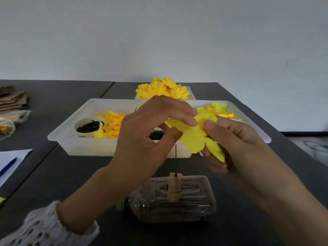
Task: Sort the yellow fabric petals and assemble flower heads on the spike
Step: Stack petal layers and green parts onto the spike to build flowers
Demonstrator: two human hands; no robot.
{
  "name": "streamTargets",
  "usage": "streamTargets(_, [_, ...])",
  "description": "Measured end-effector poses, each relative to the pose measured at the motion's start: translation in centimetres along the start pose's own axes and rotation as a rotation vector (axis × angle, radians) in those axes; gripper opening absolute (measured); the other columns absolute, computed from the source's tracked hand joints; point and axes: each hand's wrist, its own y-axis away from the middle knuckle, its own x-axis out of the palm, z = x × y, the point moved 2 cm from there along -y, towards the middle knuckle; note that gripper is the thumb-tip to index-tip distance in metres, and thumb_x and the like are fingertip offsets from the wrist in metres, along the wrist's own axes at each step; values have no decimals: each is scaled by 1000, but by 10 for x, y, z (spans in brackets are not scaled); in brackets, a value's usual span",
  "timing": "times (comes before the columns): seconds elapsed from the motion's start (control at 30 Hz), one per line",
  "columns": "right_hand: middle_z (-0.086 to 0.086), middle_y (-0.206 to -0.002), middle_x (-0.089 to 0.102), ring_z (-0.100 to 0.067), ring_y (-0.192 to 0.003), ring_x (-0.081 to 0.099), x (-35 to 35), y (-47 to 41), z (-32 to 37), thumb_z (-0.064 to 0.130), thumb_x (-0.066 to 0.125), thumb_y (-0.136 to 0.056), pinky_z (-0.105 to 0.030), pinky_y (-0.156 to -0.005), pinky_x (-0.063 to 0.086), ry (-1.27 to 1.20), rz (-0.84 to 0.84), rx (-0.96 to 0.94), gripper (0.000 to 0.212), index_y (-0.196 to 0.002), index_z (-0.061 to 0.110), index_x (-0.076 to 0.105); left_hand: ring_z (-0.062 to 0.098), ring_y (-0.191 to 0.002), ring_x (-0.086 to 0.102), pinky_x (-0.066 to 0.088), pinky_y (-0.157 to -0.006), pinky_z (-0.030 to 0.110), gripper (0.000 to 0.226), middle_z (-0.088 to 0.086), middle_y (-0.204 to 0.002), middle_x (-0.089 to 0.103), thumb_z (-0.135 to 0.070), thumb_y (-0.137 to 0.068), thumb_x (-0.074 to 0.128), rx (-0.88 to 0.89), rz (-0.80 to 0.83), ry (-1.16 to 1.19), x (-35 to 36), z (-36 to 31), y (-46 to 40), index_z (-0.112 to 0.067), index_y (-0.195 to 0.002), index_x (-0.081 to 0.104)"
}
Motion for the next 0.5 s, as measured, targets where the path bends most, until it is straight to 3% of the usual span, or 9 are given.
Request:
streamTargets(0.1, [-6, -57, 41, -13, -46, 32, 2, -11, -4, 33, 56, -92, -22, -44, 27, 80, -23, 15, 32, -69, 12, 60, 12, -98, 65, 56, -62, 27, 33, -10, -109, 65, -9, -92, 56, -340, -9, 172, 0, 10, 7, -26, -121, 56])
streamTargets(0.17, [-7, -58, 41, -14, -48, 33, 0, -20, -12, 33, 55, -90, -21, -44, 27, 147, -66, 42, 31, -63, 19, 60, 6, -80, 66, 54, -51, 28, 22, -1, -99, 65, -29, -101, 47, -625, -8, 314, 1, 23, 10, -28, -122, 54])
streamTargets(0.23, [-12, -61, 40, -16, -49, 34, 1, -25, -18, 32, 54, -90, -20, -43, 29, 227, -75, 45, 31, -65, 15, 60, 8, -66, 64, 47, -44, 25, 45, 10, -93, 64, -55, -88, 40, -874, 38, 428, 3, 28, 17, -27, -117, 58])
streamTargets(0.3, [-16, -63, 42, -17, -49, 36, 1, -29, -25, 30, 53, -92, -18, -42, 31, 269, -89, 66, 35, -75, 0, 58, 10, -62, 63, 44, -41, 23, 51, 5, -83, 64, -66, -81, 49, -990, 129, 448, 7, 31, 20, -30, -115, 59])
streamTargets(0.4, [-17, -67, 45, -19, -52, 38, 2, -31, -34, 33, 55, -89, -20, -45, 32, 233, -119, 103, 39, -90, -6, 60, 7, -62, 60, 45, -46, 21, 44, -10, -69, 66, -42, -81, 69, -985, 205, 458, 11, 32, 26, -32, -121, 54])
streamTargets(0.5, [-30, -90, 57, -25, -72, 48, 7, -30, -37, 42, 58, -81, -37, -64, 38, 108, -142, 149, 37, -98, 12, 71, 19, -75, 61, 45, -49, 21, 49, 10, -89, 72, -24, -81, 69, -966, 177, 562, 12, 33, 30, -26, -126, 51])
